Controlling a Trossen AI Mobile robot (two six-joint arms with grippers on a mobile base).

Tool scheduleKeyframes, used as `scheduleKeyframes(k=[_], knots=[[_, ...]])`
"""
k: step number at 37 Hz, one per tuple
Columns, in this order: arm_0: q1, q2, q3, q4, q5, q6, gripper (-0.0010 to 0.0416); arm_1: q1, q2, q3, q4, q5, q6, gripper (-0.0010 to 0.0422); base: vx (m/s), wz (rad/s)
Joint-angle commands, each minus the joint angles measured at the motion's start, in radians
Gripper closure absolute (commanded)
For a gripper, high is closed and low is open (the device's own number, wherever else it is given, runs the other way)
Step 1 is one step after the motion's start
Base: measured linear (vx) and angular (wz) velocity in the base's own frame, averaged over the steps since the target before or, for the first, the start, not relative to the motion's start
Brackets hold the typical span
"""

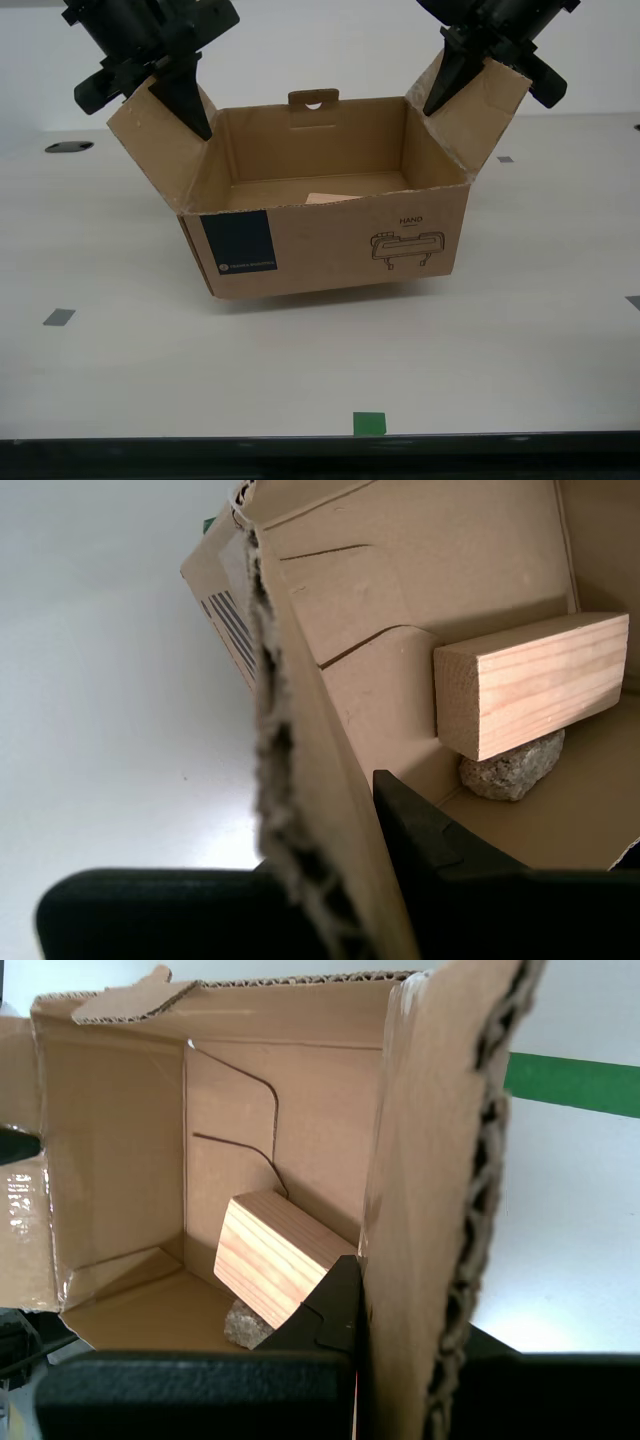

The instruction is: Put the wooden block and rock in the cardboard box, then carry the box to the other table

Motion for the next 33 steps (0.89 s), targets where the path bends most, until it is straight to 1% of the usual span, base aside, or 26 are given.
scheduleKeyframes(k=[1,5,15,19,23,26,29,33], knots=[[0.009,-0.001,0.002,0.011,0.004,0.008,0.0406,-0.002,-0.006,-0.001,-0.006,0.014,0.014,0.0413,-0.002,0.078],[0.011,-0.001,0.002,0.013,0.004,0.014,0.0406,-0.002,-0.009,-0.003,-0.004,0.014,0.015,0.0413,-0.021,0.064],[0.011,-0.001,0.002,0.017,0.011,0.014,0.0406,-0.002,-0.010,-0.003,0.005,0.014,0.018,0.0413,-0.056,0.030],[0.011,-0.001,0.002,0.037,0.011,0.016,0.0406,-0.002,-0.010,-0.003,0.029,0.014,0.017,0.0413,-0.113,0.034],[0.011,-0.001,0.002,0.051,0.011,0.029,0.0406,-0.002,-0.010,-0.003,0.051,0.014,0.013,0.0413,-0.136,0.035],[0.011,-0.001,0.003,0.047,0.011,0.031,0.0406,-0.002,-0.010,-0.003,0.048,0.014,0.013,0.0413,-0.145,0.026],[0.011,-0.001,0.003,0.043,0.011,0.041,0.0406,-0.002,-0.014,-0.003,0.038,0.014,0.013,0.0413,-0.140,0.019],[0.011,-0.001,0.002,0.034,0.011,0.041,0.0407,-0.002,-0.016,-0.003,0.028,0.014,0.013,0.0413,-0.128,0.007]])
